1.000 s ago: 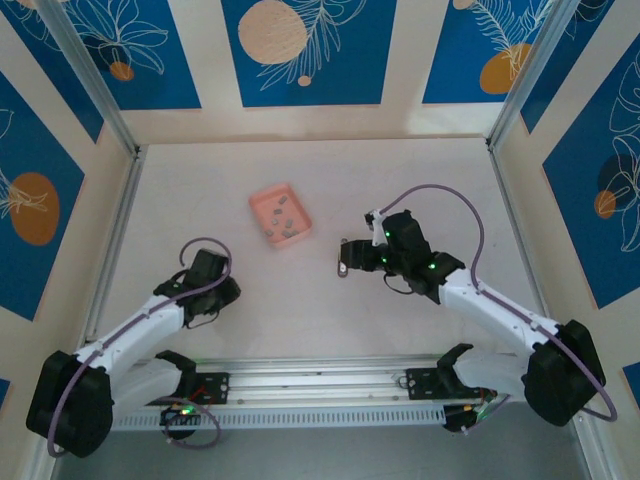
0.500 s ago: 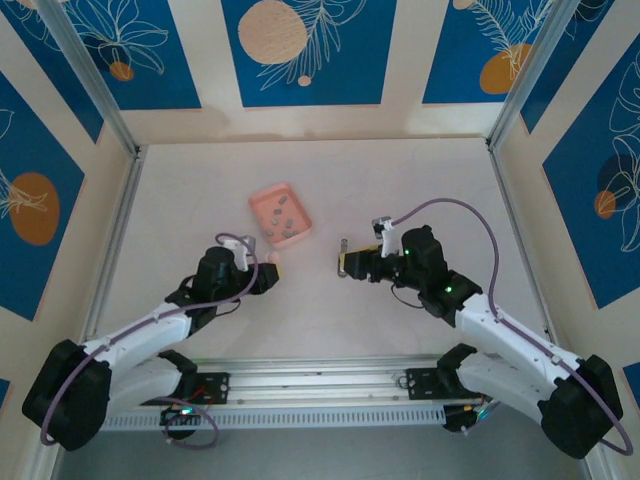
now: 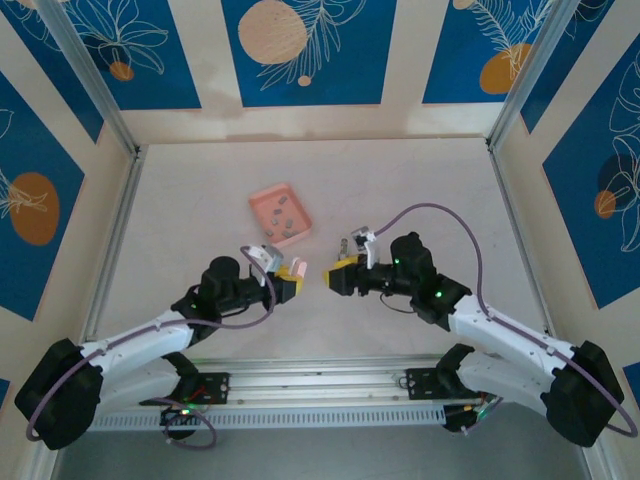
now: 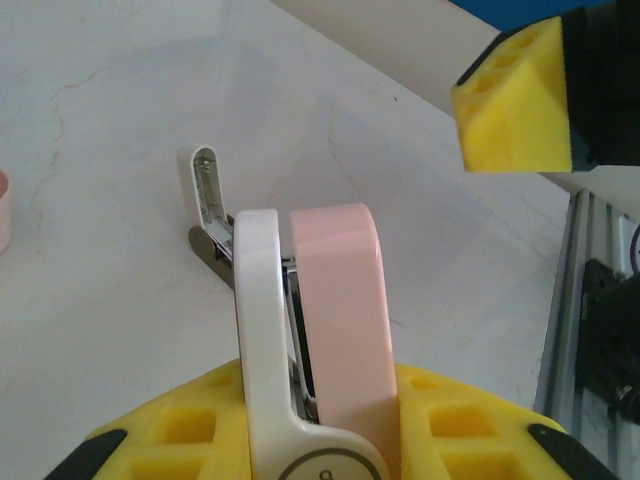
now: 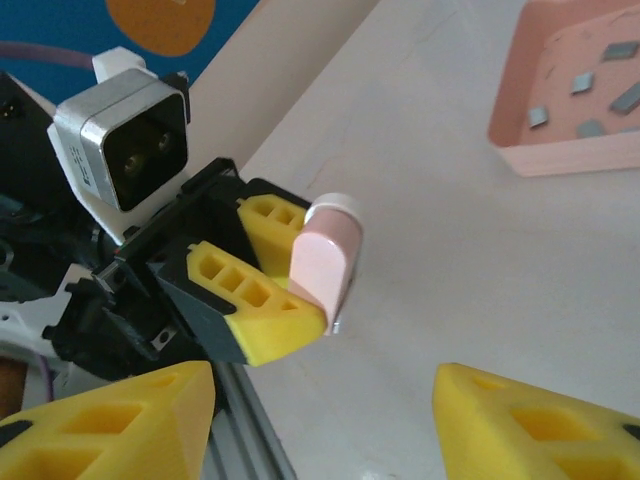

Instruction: Load the staples into the stapler

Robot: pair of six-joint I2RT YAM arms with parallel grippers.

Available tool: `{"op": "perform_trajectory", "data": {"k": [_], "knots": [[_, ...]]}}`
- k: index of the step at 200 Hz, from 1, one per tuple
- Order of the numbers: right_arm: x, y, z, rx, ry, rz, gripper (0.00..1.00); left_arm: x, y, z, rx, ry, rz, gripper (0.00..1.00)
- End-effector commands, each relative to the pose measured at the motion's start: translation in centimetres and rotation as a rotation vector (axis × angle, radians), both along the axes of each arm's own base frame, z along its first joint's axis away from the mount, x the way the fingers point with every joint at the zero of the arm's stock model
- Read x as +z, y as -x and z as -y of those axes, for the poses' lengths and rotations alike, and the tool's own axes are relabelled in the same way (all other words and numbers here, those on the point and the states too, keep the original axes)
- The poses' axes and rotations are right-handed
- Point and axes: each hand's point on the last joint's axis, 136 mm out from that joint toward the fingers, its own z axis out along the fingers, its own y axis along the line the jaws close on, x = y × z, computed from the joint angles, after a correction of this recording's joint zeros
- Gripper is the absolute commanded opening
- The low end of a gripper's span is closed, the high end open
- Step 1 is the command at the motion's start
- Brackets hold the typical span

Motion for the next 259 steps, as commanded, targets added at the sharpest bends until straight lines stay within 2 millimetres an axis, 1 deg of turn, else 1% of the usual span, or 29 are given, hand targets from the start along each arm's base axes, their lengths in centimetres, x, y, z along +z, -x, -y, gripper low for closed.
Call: {"op": "perform_trajectory", "data": {"k": [1, 24, 41, 74, 93, 105, 134, 153, 163, 174, 196, 212, 220, 228, 242, 259], "knots": [[0.8, 0.4, -1.3, 0.027, -0.041, -0.004, 0.62, 1.4, 0.4, 0.7, -0.056, 0.009, 0.116, 0.18], [-0.3, -0.8, -2.1, -0.053, -0.028, -0.108, 0.63, 1.6, 0.4, 0.8, -0.049, 0.009, 0.127, 0.18], [-0.8, -1.2, -2.9, -0.067, -0.04, -0.157, 0.63, 1.5, 0.5, 0.8, -0.048, -0.001, 0.127, 0.18], [-0.3, -1.1, -4.8, -0.027, -0.056, -0.174, 0.6, 1.4, 0.6, 0.8, -0.047, -0.012, 0.131, 0.18], [-0.1, -1.3, -5.3, -0.026, -0.062, -0.177, 0.58, 1.4, 0.7, 0.9, -0.054, -0.019, 0.129, 0.18], [-0.2, -1.6, -5.4, -0.039, -0.064, -0.186, 0.55, 1.4, 0.7, 1.0, -0.06, -0.025, 0.129, 0.18], [-0.8, -2.1, -5.7, -0.06, -0.042, -0.21, 0.4, 1.7, 0.7, 1.1, -0.059, -0.022, 0.137, 0.17], [-1.2, -2.4, -5.8, -0.073, -0.027, -0.226, 0.38, 2.0, 0.8, 1.3, -0.066, -0.016, 0.145, 0.17], [-1.4, -2.4, -5.8, -0.077, -0.021, -0.232, 0.34, 2.0, 0.9, 1.4, -0.07, -0.021, 0.144, 0.17], [-1.4, -2.3, -5.8, -0.072, -0.017, -0.234, 0.26, 2.1, 0.9, 1.5, -0.068, -0.025, 0.143, 0.17], [-1.5, -1.9, -5.9, -0.044, -0.007, -0.232, 0.19, 2.2, 0.8, 1.5, -0.063, -0.024, 0.148, 0.18], [-1.7, -1.8, -5.7, -0.036, 0.02, -0.218, 0.16, 2.2, 0.9, 1.6, -0.069, -0.03, 0.148, 0.22], [-1.9, -1.9, -5.5, -0.043, 0.042, -0.213, 0.15, 2.2, 0.9, 1.6, -0.07, -0.036, 0.147, 0.26], [-2.2, -2.0, -5.2, -0.052, 0.061, -0.208, 0.15, 2.3, 1.0, 1.5, -0.072, -0.041, 0.147, 0.34], [-2.6, -2.2, -4.6, -0.059, 0.082, -0.19, 0.14, 2.4, 0.9, 1.3, -0.06, -0.043, 0.141, 0.54], [-3.1, -2.3, -3.8, -0.043, 0.116, -0.14, 0.11, 2.6, 0.8, 1.1, -0.038, -0.033, 0.122, 0.64]]}}
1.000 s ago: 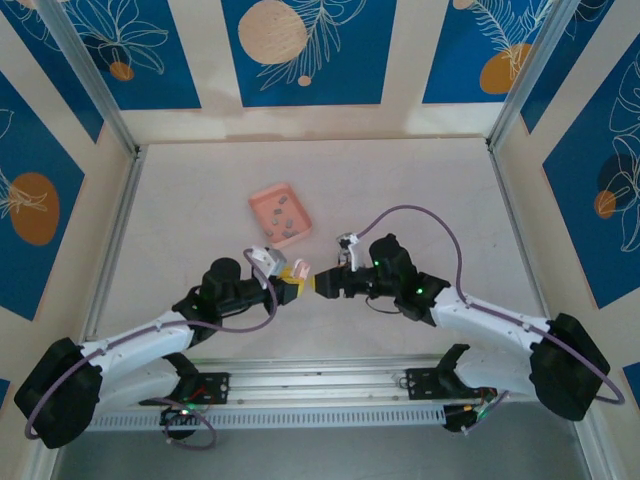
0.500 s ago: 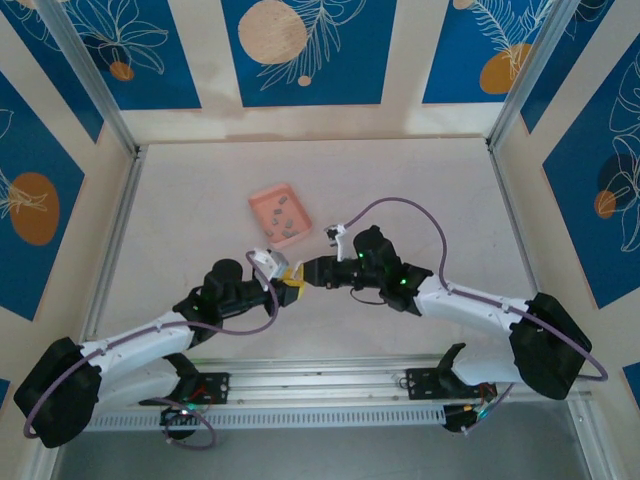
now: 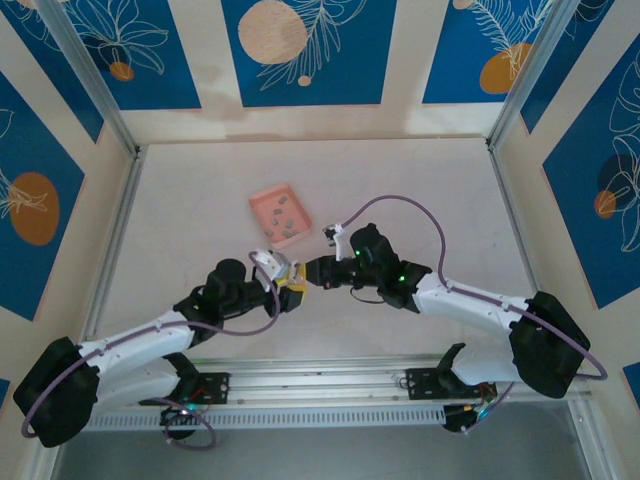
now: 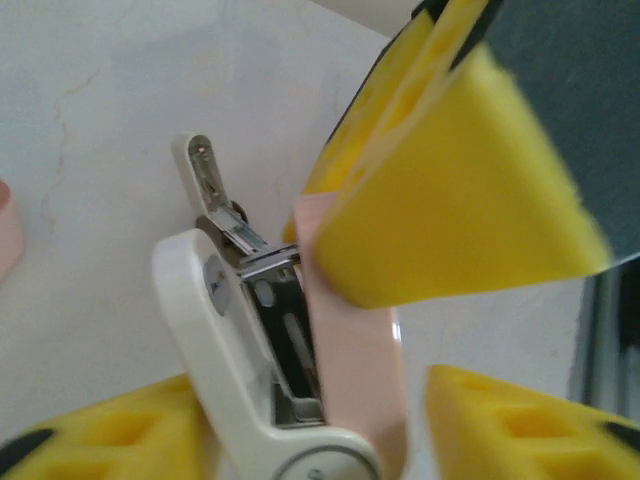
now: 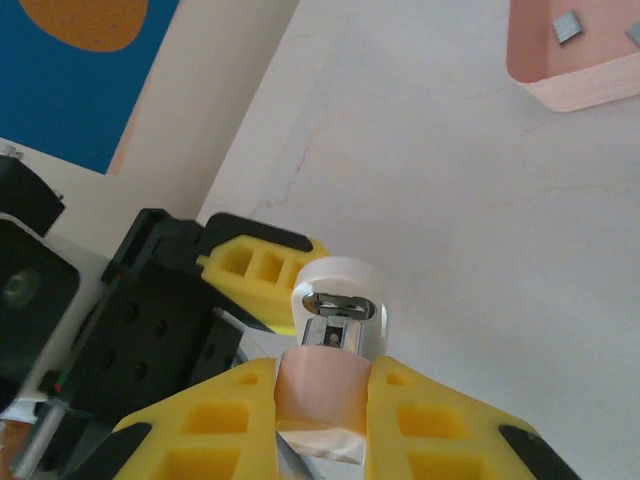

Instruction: Load the staples into the stapler

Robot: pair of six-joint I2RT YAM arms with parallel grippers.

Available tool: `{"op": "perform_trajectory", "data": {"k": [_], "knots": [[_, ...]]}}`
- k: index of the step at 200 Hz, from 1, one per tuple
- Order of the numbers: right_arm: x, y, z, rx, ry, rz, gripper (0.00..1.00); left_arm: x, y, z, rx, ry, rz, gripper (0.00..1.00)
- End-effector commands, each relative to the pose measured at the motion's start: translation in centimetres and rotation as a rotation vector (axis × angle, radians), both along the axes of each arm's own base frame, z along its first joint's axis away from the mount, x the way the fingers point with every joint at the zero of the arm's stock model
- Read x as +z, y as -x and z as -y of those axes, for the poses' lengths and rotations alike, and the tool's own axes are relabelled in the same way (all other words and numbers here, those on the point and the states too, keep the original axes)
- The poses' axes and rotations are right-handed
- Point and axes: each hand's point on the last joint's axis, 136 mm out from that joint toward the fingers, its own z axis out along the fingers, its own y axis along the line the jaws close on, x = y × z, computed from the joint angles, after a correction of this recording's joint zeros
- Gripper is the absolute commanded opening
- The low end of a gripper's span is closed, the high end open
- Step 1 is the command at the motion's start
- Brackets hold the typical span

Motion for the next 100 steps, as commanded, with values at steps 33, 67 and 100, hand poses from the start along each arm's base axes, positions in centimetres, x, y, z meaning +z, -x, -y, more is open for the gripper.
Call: {"op": "perform_trajectory", "data": {"k": [33, 67, 100], "knots": [[-0.5, 0.1, 2.7, 0.113, 0.087, 0.236, 0.08, 3.2, -0.1, 0.0, 0.037, 0.065, -0.014, 0.71], [0.4, -0.6, 4.5, 0.131, 0.09, 0.386, 0.06, 3.1, -0.2, -0.1, 0.069, 0.093, -0.062, 0.72], [0.8, -0.4, 5.4, 0.188, 0.07, 0.498, 0.06, 2.4, 0.5, 0.0, 0.044, 0.095, -0.106, 0.71]]}}
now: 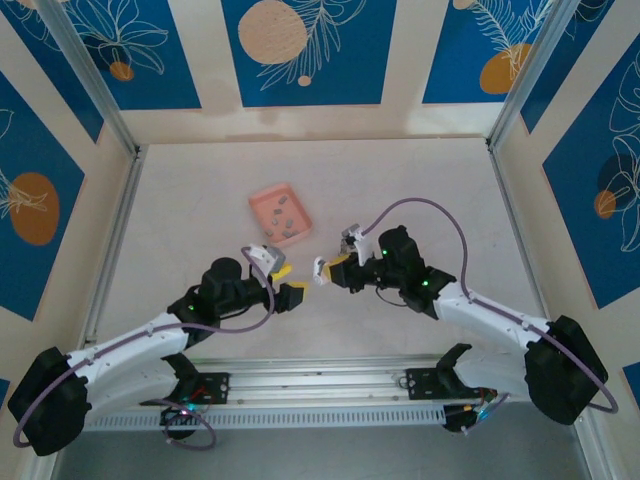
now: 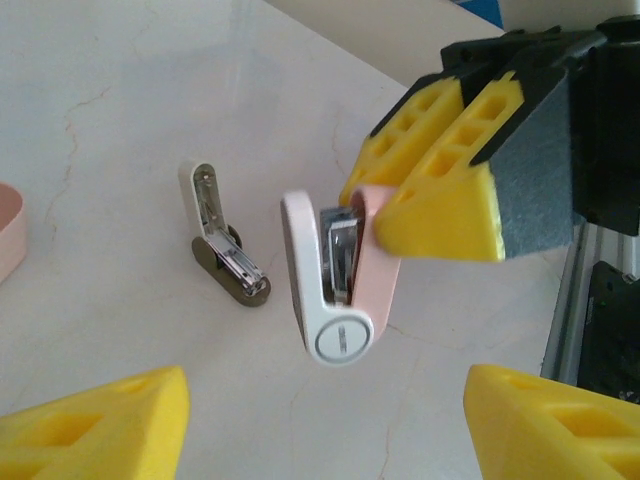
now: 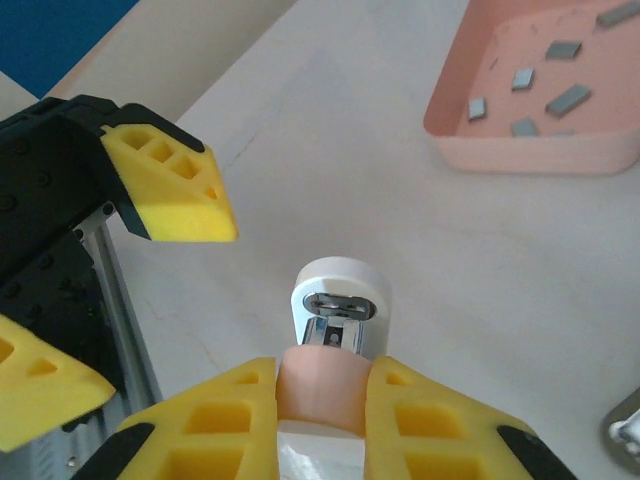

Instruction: Load the staples into the stapler

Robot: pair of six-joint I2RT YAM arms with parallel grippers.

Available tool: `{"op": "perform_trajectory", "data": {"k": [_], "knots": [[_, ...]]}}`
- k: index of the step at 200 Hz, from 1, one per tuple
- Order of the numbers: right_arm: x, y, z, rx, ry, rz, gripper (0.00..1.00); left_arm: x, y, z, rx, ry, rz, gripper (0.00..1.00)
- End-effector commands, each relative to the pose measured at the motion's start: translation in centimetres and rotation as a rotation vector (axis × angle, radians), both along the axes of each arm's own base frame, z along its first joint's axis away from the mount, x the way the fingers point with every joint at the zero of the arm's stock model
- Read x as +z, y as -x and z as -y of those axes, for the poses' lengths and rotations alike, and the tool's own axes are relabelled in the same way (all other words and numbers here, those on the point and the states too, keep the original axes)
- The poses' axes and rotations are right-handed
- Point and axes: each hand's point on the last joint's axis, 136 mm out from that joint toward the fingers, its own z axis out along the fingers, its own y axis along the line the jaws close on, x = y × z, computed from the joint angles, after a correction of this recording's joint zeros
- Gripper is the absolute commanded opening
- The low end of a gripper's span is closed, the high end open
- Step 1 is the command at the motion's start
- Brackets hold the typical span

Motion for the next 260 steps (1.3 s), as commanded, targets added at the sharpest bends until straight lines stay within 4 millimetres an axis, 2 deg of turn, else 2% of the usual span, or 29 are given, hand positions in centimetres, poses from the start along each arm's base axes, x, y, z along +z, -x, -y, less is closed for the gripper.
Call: {"op": "perform_trajectory", "data": {"k": [1, 28, 50, 71, 166, 239, 260], "knots": [[1.3, 0.6, 0.1, 0.107, -0.017, 0.152, 0.05, 0.5, 0.6, 0.3, -0.018, 0.027, -0.036, 0.71], [1.1, 1.3, 0.2, 0.188, -0.017, 0.196, 0.06, 0.5, 1.5, 0.7, -0.081, 0.029, -0.016, 0.69], [1.4, 3.2, -0.4, 0.318, -0.047, 0.355, 0.06, 0.7, 2.1, 1.1, -0.125, 0.048, 0.01, 0.68], [1.2, 4.0, -0.6, 0.374, -0.025, 0.461, 0.05, 0.8, 2.3, 1.4, -0.15, 0.054, 0.013, 0.68], [1.6, 4.9, -1.2, 0.433, -0.027, 0.475, 0.03, 1.1, 2.3, 2.7, -0.203, 0.094, 0.007, 0.67], [2.2, 5.9, -1.5, 0.463, -0.066, 0.484, 0.03, 0.2, 1.0, 2.7, -0.143, 0.088, 0.006, 0.63], [2.4, 6.2, -1.4, 0.462, -0.077, 0.493, 0.02, -0.7, -0.3, 2.0, -0.053, 0.054, -0.011, 0.57]]}}
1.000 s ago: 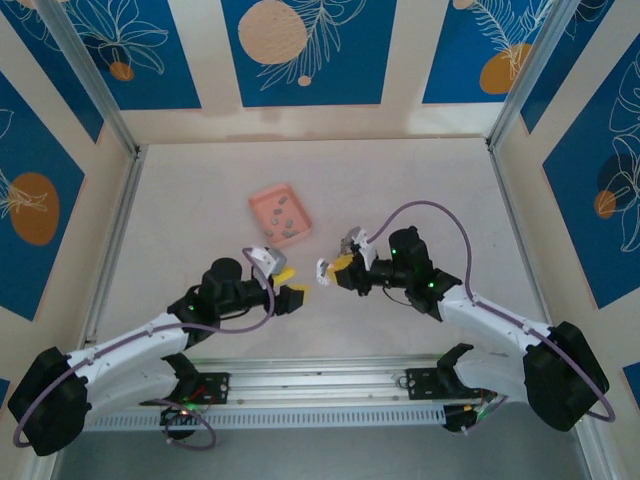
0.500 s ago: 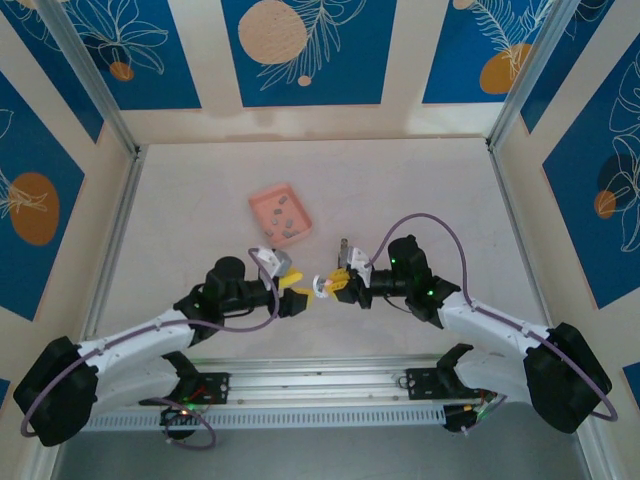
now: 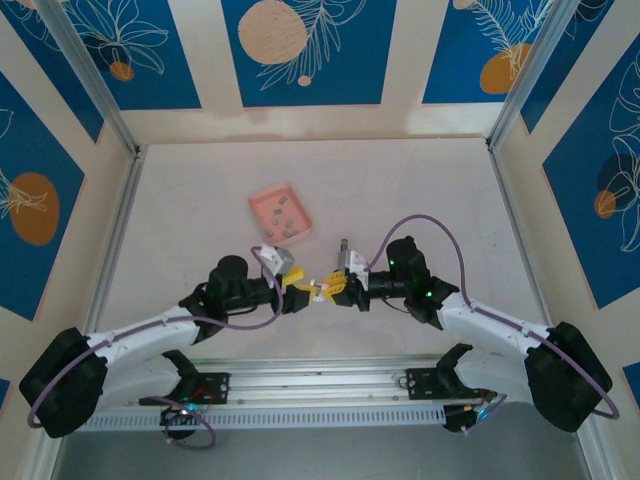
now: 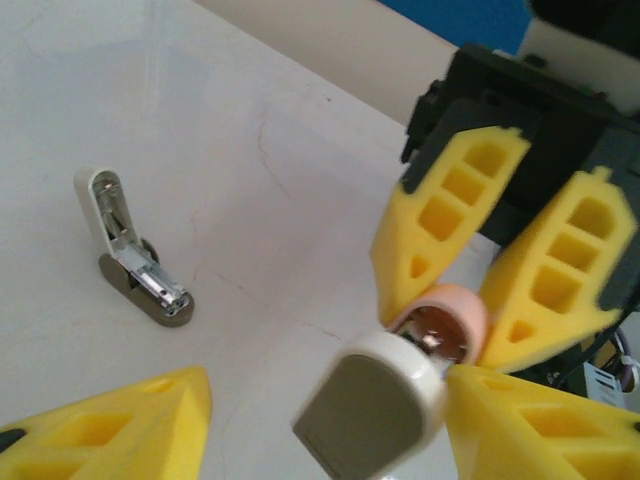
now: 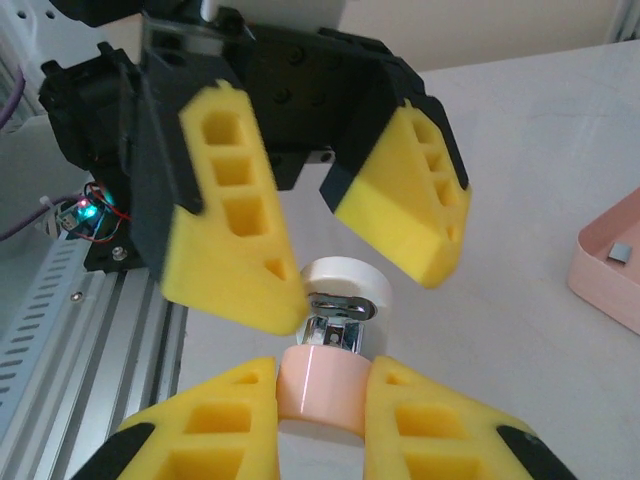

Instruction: Load the staples into the stapler

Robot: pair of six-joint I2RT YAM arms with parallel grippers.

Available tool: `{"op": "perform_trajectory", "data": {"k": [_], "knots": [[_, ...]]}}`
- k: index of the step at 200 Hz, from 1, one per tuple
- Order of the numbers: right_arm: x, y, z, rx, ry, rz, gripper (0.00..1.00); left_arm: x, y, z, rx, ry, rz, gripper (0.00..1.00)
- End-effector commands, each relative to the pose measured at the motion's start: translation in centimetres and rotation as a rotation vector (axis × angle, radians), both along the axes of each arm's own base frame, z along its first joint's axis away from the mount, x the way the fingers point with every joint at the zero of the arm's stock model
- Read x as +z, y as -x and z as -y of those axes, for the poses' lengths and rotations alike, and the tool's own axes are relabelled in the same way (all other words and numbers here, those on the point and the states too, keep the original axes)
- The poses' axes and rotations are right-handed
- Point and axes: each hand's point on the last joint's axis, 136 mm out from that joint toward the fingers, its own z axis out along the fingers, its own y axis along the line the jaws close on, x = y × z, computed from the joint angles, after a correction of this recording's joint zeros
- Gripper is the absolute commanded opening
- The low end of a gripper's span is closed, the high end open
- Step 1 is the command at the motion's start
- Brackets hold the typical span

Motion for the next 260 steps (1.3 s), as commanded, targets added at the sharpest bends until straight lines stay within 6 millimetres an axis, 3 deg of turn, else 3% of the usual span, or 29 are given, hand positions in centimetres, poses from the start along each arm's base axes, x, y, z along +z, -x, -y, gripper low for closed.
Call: {"op": "perform_trajectory", "data": {"k": [1, 60, 140, 178, 229, 260], "knots": [[1.9, 0.8, -0.1, 0.036, -0.059, 0.055, 0.02, -0.4, -1.3, -0.6, 0.092, -0.013, 0.005, 0.56], [2.8, 1.7, 1.0, 0.016, -0.077, 0.082, 0.02, -2.0, -3.3, -3.6, 0.304, -0.068, 0.007, 0.55], [4.8, 2.2, 1.6, -0.004, -0.133, 0.148, 0.02, -5.3, -2.8, -2.9, 0.252, -0.139, -0.058, 0.58], [3.9, 1.7, 2.2, -0.048, -0.078, 0.163, 0.02, -3.4, -1.8, -2.0, 0.161, -0.104, 0.003, 0.63], [3.5, 3.0, 2.9, 0.033, -0.051, 0.121, 0.03, 1.2, 2.8, -0.5, -0.176, -0.096, 0.26, 0.63], [4.1, 3.9, 2.8, 0.091, -0.072, 0.108, 0.03, 1.3, 4.8, -0.3, -0.358, -0.185, 0.364, 0.68]]}}
